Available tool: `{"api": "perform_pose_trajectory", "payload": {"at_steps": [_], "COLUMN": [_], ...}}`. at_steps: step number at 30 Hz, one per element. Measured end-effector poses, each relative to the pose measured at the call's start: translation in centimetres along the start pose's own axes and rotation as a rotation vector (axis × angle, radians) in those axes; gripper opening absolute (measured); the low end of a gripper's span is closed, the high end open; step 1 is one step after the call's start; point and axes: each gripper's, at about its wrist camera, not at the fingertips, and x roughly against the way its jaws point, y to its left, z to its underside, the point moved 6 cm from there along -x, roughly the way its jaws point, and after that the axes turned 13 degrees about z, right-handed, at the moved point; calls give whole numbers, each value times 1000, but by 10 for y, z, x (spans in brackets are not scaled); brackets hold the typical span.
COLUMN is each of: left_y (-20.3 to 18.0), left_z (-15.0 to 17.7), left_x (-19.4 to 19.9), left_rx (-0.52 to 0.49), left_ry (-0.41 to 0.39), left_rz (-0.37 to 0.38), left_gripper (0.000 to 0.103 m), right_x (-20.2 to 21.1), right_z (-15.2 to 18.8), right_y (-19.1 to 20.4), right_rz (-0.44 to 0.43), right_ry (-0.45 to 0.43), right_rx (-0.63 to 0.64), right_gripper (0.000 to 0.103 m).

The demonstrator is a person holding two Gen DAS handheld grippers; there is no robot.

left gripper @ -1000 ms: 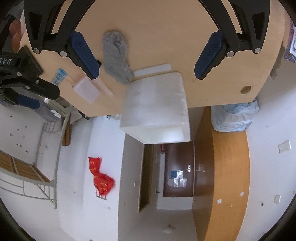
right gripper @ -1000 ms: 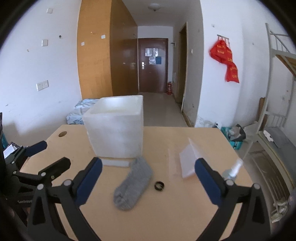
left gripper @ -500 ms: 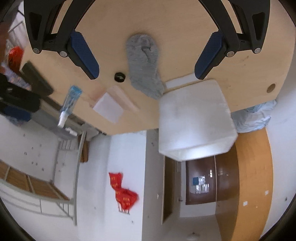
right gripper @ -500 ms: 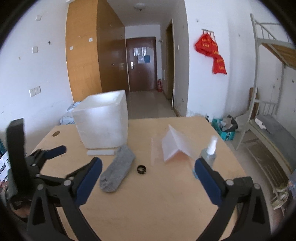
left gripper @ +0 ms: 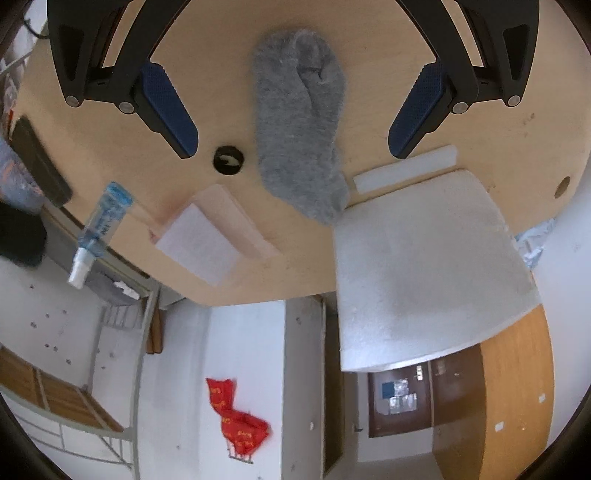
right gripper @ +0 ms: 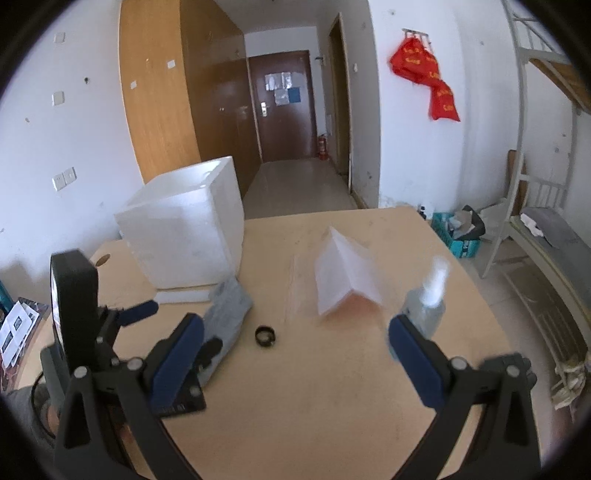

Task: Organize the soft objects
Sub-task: 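Move the left tool back over the grey sock on the table, then close the left tool on the grey sock while the right tool grasps the clear plastic bag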

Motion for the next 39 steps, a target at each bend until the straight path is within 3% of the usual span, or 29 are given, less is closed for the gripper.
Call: {"api": "perform_pose_trajectory", "payload": {"at_steps": [3, 6, 17, 24, 29, 31, 35, 39], "left_y": [-1, 0, 15, 22, 23, 24, 26, 27], "left_z": [-1, 1, 1, 7, 9, 11, 11, 11], "left_x": [-6, -12, -33, -47, -52, -56, -56, -54], "left_rx": [-9, -21, 20, 49, 57, 65, 67, 67], "left_ry": [-1, 13, 53, 117, 141, 166, 161, 154], "left_rz": [-10, -26, -53, -50, -40, -33, -26, -23], "left_gripper": [103, 103, 100, 73, 60, 47, 39, 19], "right_x": [-1, 6, -24, -76, -117, -130, -147, -159], "right_z": [-11, -15, -28, -36, -34, -30, -24, -18], "right_y": [0, 1, 12, 17, 12, 9, 5, 5], "right_rz": [38, -11, -37, 2, 62, 82, 103, 130], "right_ry": [-12, -41, -10, 74, 142, 173, 207, 229], "right_rx": [36, 31, 73, 99, 126, 129, 141, 166], "right_gripper": [101, 101, 101, 101, 101, 101, 101, 101]}}
